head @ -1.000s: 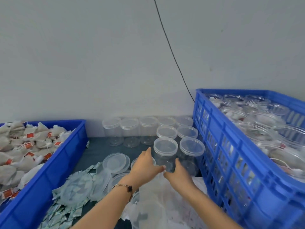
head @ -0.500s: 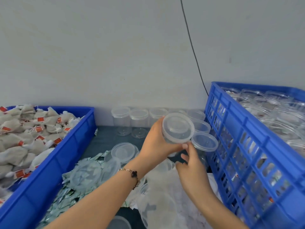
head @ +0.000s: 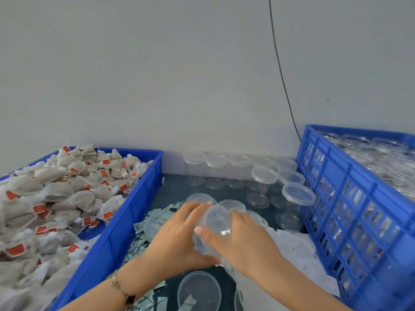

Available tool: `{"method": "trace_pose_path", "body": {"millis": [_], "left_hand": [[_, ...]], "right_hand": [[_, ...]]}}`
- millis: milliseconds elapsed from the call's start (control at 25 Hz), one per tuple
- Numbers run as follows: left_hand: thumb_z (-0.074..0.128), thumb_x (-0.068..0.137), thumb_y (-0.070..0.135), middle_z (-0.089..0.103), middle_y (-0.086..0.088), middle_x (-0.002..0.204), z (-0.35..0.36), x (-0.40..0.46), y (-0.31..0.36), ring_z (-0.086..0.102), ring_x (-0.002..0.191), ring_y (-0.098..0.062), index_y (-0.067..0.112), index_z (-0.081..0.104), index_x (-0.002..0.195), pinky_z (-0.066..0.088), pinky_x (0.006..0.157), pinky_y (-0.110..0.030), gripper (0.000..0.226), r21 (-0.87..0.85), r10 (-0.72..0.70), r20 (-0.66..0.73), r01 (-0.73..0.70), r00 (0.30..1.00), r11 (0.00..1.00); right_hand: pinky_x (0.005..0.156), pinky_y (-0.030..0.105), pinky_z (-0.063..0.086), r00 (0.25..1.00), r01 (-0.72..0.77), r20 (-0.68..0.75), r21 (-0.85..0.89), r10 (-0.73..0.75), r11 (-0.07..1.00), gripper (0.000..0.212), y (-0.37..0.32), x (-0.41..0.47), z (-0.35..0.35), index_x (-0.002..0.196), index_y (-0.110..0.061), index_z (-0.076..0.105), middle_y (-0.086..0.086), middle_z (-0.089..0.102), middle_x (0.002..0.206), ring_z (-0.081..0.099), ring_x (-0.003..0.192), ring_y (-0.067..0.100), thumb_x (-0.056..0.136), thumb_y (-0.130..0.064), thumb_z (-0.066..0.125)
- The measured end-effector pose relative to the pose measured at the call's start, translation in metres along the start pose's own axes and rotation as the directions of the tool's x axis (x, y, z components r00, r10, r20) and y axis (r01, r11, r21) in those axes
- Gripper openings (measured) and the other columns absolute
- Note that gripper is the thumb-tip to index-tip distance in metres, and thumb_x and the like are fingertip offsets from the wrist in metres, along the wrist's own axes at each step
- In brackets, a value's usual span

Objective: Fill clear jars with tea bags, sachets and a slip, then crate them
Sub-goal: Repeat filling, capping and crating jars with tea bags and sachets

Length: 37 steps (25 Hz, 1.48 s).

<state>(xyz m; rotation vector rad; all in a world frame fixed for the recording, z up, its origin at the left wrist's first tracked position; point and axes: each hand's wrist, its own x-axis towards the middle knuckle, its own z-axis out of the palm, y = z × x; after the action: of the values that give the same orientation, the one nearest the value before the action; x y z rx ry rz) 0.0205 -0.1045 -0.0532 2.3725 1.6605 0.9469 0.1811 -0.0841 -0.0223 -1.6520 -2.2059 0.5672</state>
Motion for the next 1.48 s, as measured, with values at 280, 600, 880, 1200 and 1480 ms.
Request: {"method": "trace_pose_path", "body": {"millis": [280,600,880,1200,1480], "left_hand": [[0.077,0.046,0.065,0.055,0.029,0.115,-0.014,-0.007,-0.015,0.052,0.105,0.009,0.047,0.039,0.131,0.043,0.088,-0.012,0.094,-0.137,-0.125,0.043,0.130,0.991,0.982],[0.072,0.043,0.075,0.057,0.027,0.114,-0.018,-0.006,-0.017,0.053,0.106,0.007,0.040,0.043,0.132,0.043,0.084,-0.012,0.100,-0.179,-0.120,0.123,0.141,0.985,0.974],[0.087,0.048,0.050,0.063,0.013,0.118,-0.038,0.002,-0.036,0.059,0.111,0.000,0.030,0.052,0.129,0.045,0.102,-0.031,0.090,-0.397,-0.161,0.424,0.343,0.891,0.851],[0.090,0.059,0.032,0.047,0.017,0.127,-0.049,0.008,-0.051,0.046,0.120,-0.002,0.034,0.038,0.125,0.037,0.102,-0.024,0.084,-0.469,-0.423,0.022,0.383,0.906,0.796],[0.089,0.059,0.034,0.049,0.020,0.125,-0.047,0.009,-0.054,0.048,0.114,0.003,0.036,0.041,0.125,0.039,0.096,-0.021,0.082,-0.482,-0.412,0.021,0.370,0.911,0.794]], "right_hand": [[0.093,0.019,0.037,0.973,0.228,-0.034,-0.025,-0.229,0.973,0.082,-0.009,0.009,0.011,0.132,-0.025,0.039,-0.011,0.035,0.116,0.041,0.117,0.010,0.064,-0.062,0.066],[0.096,0.029,0.033,0.957,0.262,0.134,-0.010,-0.258,0.965,0.088,-0.019,0.012,-0.022,0.145,-0.045,0.014,-0.004,0.035,0.148,0.035,0.135,0.018,0.071,-0.081,0.044],[0.073,0.013,0.044,0.839,0.530,0.216,-0.113,-0.500,0.841,0.071,-0.031,0.020,-0.053,0.110,-0.049,0.034,-0.014,0.036,0.118,0.040,0.099,-0.008,0.063,-0.010,0.071],[0.057,0.009,0.044,0.973,0.097,0.207,0.025,-0.100,0.995,0.076,0.019,0.047,0.003,0.125,-0.026,0.033,-0.006,0.051,0.108,0.056,0.081,0.007,0.067,-0.035,0.081],[0.101,0.014,0.029,0.966,0.229,0.066,0.241,-0.252,0.943,0.094,0.018,0.045,0.039,0.142,-0.034,0.024,-0.015,0.029,0.146,0.029,0.133,0.003,0.067,-0.033,0.080]]}}
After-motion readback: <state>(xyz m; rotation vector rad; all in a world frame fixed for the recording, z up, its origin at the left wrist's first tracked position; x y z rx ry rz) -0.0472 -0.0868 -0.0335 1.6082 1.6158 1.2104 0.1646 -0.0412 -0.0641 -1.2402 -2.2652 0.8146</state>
